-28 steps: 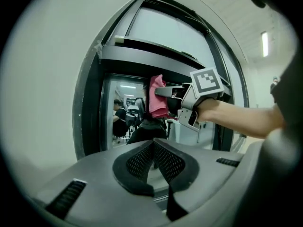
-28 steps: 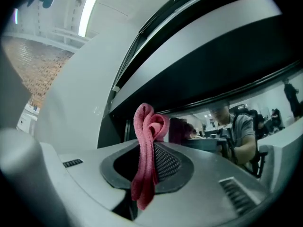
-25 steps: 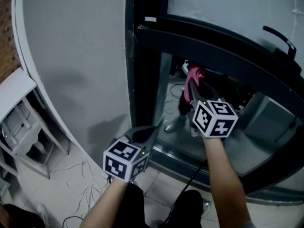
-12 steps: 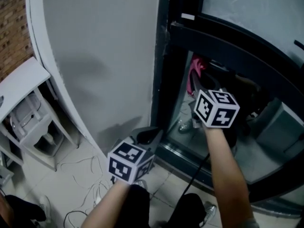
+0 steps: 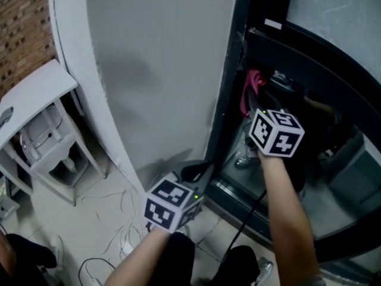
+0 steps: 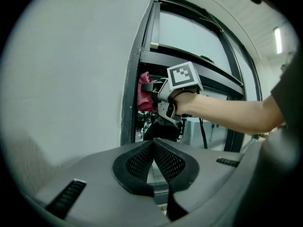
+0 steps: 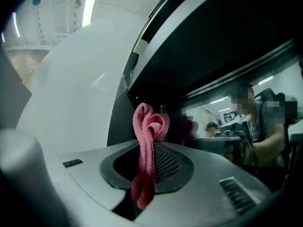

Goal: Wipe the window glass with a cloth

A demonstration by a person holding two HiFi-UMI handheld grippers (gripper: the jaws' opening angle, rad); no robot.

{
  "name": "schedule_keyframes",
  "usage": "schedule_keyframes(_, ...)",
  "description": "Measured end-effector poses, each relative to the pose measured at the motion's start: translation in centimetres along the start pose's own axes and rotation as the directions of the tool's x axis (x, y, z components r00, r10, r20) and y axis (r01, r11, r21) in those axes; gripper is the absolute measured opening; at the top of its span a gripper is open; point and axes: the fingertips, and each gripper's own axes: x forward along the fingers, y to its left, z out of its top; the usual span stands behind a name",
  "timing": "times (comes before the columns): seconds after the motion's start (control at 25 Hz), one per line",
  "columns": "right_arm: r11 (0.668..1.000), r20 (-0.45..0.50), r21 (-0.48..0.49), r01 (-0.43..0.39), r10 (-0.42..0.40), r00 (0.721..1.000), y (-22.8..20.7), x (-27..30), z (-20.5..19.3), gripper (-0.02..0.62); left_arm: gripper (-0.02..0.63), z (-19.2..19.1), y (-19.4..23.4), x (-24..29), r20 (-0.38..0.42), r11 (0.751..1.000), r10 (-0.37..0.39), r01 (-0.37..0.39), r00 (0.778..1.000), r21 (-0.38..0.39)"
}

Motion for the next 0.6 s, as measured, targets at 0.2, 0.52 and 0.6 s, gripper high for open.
schedule_keyframes(0.2,1.000,0.005,0.018,-0.022,0.022,1.000,1.6,-1.0,-1.8,0.066,0.002,-1.2,0.4,-0.4,-0.012,1.000,0.006,-0.006,1.000,-0.014)
schedule_keyframes(0.52,0.999,-0.046,0.047,-0.012,0.015,0.999,2.0,-2.5,-6.7,0.066,0.002,-3.3,0.5,-0.5,-0.033,0.999,0.001,-0.002,0.999,-0.035)
schedule_keyframes(0.6,0.999,-0.060,0.052,-0.012,0.016,0.998,2.0,-2.5,-7.9,0.066,0.002,-3.7,0.4,-0.3,-0.035,0.999,-0.002,0.001,0.999,-0.042)
